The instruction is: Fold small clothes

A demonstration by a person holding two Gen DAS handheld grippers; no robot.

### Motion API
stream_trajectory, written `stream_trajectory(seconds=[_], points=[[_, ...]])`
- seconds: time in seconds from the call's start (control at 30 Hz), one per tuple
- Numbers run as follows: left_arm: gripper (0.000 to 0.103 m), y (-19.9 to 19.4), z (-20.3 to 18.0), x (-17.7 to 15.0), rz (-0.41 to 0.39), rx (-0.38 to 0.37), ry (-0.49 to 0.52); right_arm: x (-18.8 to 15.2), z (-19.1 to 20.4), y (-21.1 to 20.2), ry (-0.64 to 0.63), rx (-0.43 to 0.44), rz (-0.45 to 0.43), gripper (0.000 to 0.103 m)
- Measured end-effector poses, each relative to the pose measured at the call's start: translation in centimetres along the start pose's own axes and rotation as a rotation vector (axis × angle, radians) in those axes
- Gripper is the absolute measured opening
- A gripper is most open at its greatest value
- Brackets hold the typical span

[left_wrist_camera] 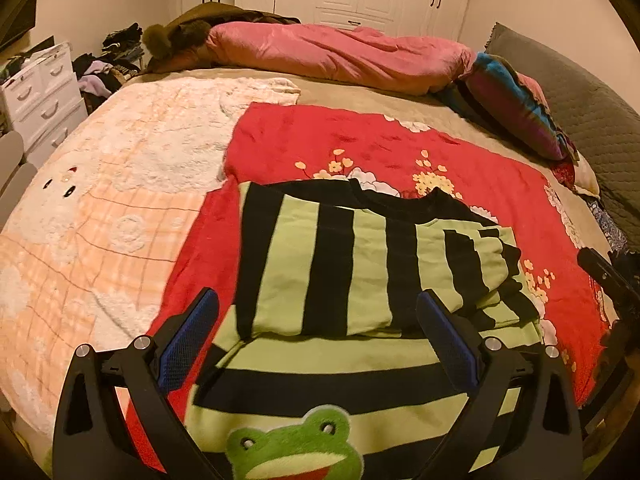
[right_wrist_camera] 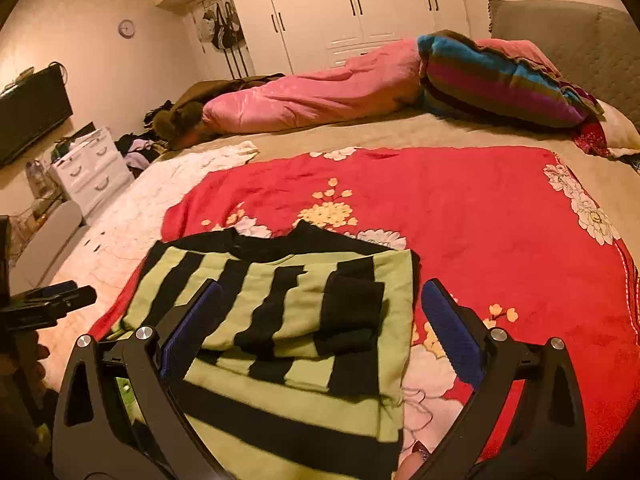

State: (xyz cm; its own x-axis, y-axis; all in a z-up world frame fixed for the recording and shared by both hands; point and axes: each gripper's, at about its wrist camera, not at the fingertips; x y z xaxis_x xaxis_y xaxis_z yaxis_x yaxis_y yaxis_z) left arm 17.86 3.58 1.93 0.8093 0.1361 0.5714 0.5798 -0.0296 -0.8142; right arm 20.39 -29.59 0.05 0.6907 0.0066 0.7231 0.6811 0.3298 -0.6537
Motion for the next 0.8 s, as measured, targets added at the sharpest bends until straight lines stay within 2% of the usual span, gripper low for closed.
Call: stream_trajectory(seconds=[0.8], points=[[0.099,-6.5,6.0,-4.1,-0.037,0.039,-0.016,-3.4,3.3,-6.7,-0.056,-0.033,0.031,0.094]])
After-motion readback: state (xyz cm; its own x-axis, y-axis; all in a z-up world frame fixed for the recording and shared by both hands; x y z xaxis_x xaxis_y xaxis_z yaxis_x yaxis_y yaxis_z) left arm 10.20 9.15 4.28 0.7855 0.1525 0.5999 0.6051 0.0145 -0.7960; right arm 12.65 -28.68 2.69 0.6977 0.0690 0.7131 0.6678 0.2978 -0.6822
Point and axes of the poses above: each gripper's, at about its wrist camera, not at the fingertips, and y roughly the way its jaws point, z to its left, x to its top, and after that the axes turned 5 degrees about z, right-handed
